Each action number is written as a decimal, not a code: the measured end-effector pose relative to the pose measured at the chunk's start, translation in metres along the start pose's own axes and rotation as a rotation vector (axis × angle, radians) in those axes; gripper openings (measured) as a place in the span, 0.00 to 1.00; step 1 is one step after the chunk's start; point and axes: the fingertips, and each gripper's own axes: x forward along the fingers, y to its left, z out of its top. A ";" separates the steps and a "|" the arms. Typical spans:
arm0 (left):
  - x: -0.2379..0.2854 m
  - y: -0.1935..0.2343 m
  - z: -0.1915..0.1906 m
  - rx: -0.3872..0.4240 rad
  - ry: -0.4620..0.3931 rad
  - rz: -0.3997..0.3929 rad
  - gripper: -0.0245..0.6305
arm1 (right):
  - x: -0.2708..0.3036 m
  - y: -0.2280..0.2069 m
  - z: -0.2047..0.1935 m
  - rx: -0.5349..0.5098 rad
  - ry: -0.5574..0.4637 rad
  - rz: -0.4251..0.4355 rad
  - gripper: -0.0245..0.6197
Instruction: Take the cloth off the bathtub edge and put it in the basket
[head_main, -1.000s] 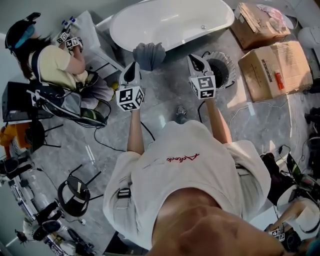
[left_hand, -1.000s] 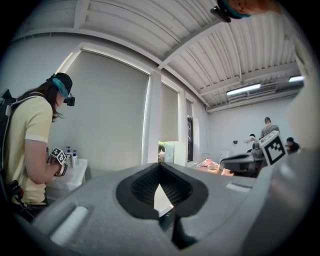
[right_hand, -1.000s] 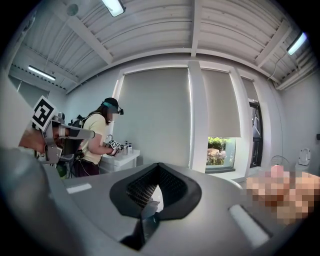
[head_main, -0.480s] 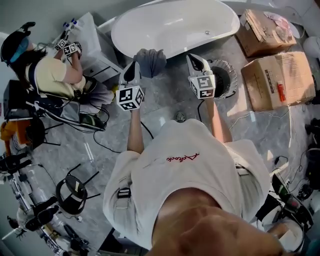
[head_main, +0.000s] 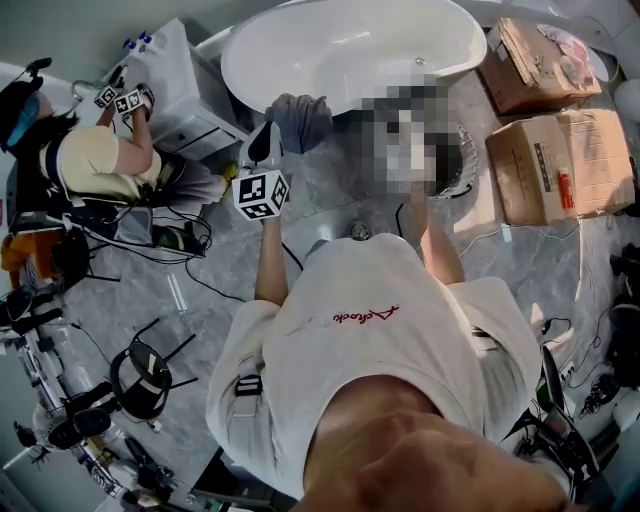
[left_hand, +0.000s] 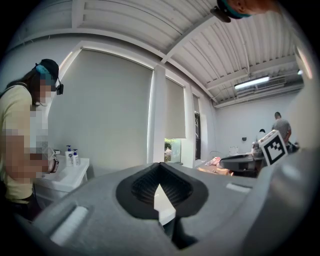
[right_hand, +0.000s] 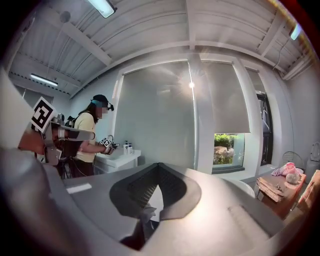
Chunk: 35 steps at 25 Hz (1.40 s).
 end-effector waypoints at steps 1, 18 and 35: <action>0.002 0.000 -0.002 -0.002 0.004 0.003 0.04 | 0.002 -0.002 -0.002 0.003 0.002 0.002 0.05; 0.017 0.032 -0.012 -0.013 0.025 0.000 0.04 | 0.038 0.014 -0.003 -0.002 0.015 0.016 0.05; 0.112 0.106 0.013 -0.037 0.001 -0.081 0.04 | 0.135 0.001 0.035 -0.020 0.018 -0.066 0.05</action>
